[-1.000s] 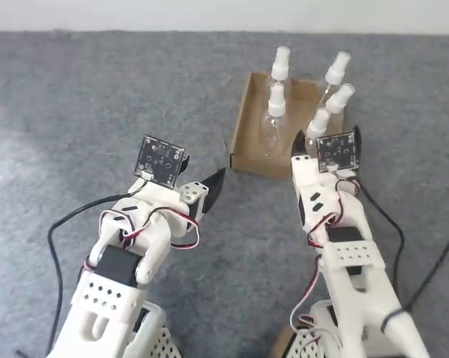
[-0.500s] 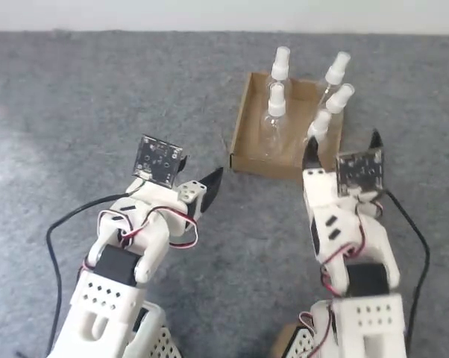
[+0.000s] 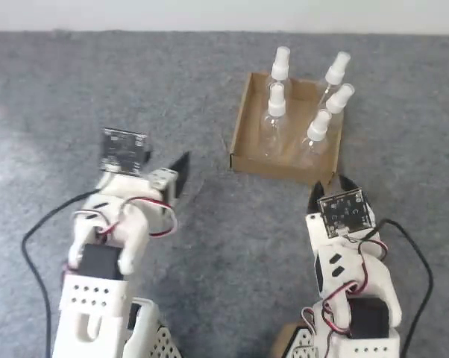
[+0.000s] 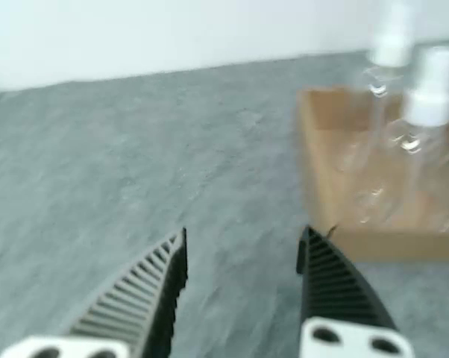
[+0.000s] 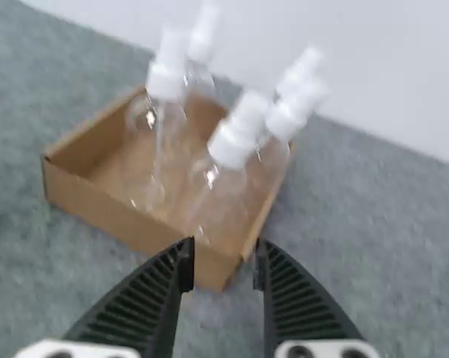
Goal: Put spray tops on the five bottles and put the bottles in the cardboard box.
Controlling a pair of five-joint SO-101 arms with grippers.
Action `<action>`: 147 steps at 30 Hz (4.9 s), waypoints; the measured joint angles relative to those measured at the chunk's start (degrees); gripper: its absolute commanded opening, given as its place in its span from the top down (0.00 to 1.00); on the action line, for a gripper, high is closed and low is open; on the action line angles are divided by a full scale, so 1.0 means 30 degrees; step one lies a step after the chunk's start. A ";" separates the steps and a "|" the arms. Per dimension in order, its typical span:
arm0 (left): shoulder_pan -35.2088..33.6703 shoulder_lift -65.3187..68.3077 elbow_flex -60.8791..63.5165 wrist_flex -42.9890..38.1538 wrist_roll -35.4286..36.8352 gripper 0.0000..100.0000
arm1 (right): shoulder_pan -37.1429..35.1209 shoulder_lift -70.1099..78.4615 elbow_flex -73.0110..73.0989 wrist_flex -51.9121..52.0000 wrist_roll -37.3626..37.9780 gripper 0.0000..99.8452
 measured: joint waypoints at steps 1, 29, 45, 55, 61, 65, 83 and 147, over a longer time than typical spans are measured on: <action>-0.0586 -0.0176 -0.0352 0.0762 0.0000 0.77 | 0.0322 0.0205 0.0088 0.0293 0.0059 0.92; -0.2462 -1.0637 1.0491 0.1143 -0.3692 0.98 | 0.4894 0.0234 0.5070 0.2198 0.0352 0.98; -0.2403 -1.0579 1.0520 0.6505 -0.3722 0.98 | 0.4923 0.0234 0.5070 0.6447 0.0352 0.98; -0.2403 -1.0579 1.0520 0.6505 -0.3722 0.98 | 0.4923 0.0234 0.5070 0.6447 0.0352 0.98; -0.2403 -1.0579 1.0520 0.6505 -0.3722 0.98 | 0.4923 0.0234 0.5070 0.6447 0.0352 0.98; -0.2374 -1.0579 1.0520 0.6505 -0.3722 0.98 | 0.4923 0.0234 0.5070 0.6447 0.0352 0.98; -0.2374 -1.0579 1.0520 0.6505 -0.3722 0.98 | 0.4923 0.0234 0.5070 0.6447 0.0352 0.98; -0.2374 -1.0579 1.0520 0.6505 -0.3722 0.98 | 0.4923 0.0234 0.5070 0.6447 0.0352 0.98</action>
